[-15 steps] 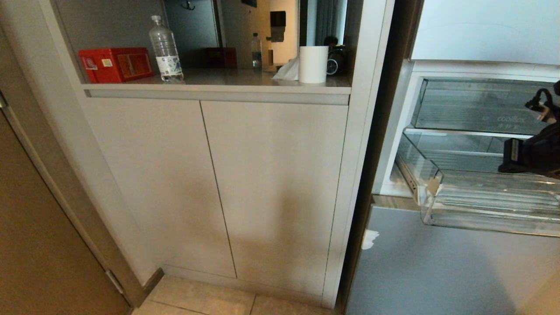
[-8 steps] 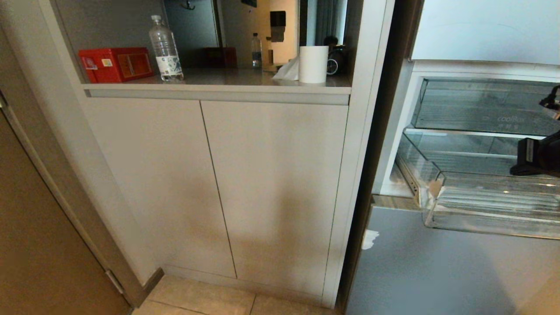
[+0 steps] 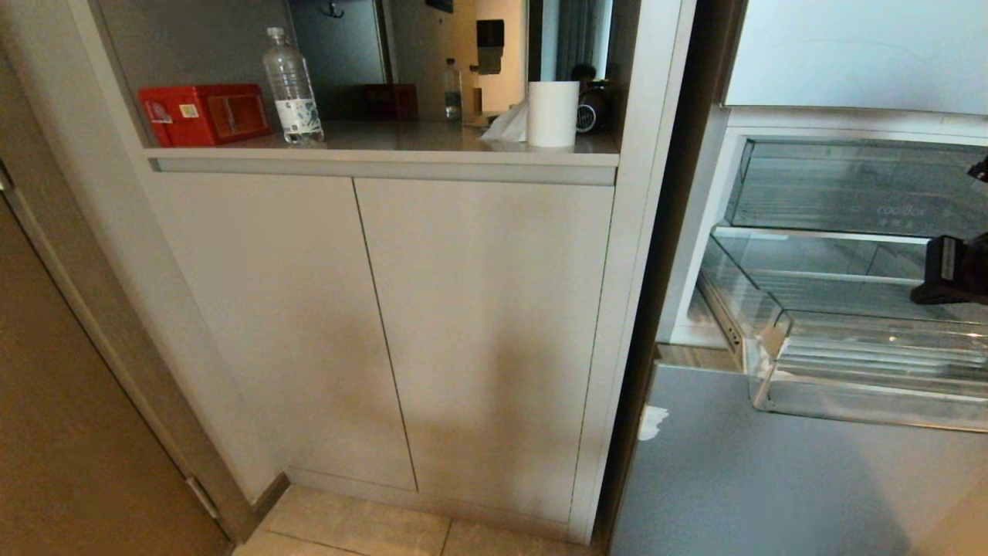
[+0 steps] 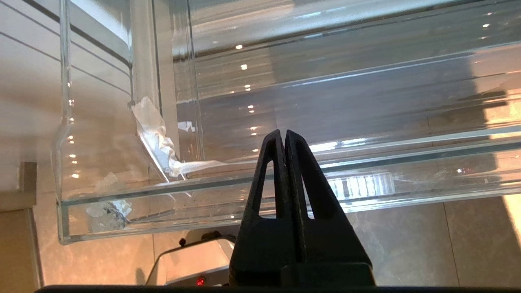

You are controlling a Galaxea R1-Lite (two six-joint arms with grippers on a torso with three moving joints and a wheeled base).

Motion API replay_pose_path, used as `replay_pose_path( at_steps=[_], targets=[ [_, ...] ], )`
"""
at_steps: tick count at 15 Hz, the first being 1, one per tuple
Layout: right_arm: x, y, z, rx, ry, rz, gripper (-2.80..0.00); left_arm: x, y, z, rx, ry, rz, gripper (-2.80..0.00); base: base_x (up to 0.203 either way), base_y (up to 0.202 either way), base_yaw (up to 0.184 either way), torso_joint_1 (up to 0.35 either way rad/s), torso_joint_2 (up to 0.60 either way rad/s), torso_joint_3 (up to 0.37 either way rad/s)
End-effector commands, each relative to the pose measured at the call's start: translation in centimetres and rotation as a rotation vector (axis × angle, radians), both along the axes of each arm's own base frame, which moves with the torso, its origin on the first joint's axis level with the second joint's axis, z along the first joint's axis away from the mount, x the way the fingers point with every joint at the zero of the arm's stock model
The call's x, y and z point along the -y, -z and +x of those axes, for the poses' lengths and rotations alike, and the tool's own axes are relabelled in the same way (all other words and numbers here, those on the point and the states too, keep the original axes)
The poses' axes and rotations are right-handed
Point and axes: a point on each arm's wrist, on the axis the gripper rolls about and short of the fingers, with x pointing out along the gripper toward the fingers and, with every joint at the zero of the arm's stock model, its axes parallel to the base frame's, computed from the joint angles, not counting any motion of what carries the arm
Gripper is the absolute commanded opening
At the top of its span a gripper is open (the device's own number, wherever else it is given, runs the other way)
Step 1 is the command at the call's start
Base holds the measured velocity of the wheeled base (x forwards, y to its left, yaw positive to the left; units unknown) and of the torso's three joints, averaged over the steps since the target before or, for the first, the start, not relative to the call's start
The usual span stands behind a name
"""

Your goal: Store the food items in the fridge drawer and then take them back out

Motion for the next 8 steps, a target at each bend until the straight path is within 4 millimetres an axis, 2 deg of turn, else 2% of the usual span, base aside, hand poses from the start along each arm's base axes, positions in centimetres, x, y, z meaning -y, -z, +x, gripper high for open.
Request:
replay_pose_path(
  at_steps=[1,4,8],
  targets=[
    [0.1,0.7,0.3,-0.027,0.001,0.006,-2.8,0.0,0.0,0.0,-0.001,0.0,0.0,-2.8,0.0,0.0,0.0,0.0,0.0,0.0],
    [0.0,1.0,-0.3,-0.039,-0.003,0.005,-2.8,0.0,0.0,0.0,-0.001,0.0,0.0,-2.8,0.0,0.0,0.0,0.0,0.0,0.0],
    [-0.6,0.7,-2.4,-0.033,-0.006,0.0,-2.8,0.0,0.0,0.0,-0.001,-0.001,0.0,-2.8,0.0,0.0,0.0,0.0,0.0,0.0]
  ],
)
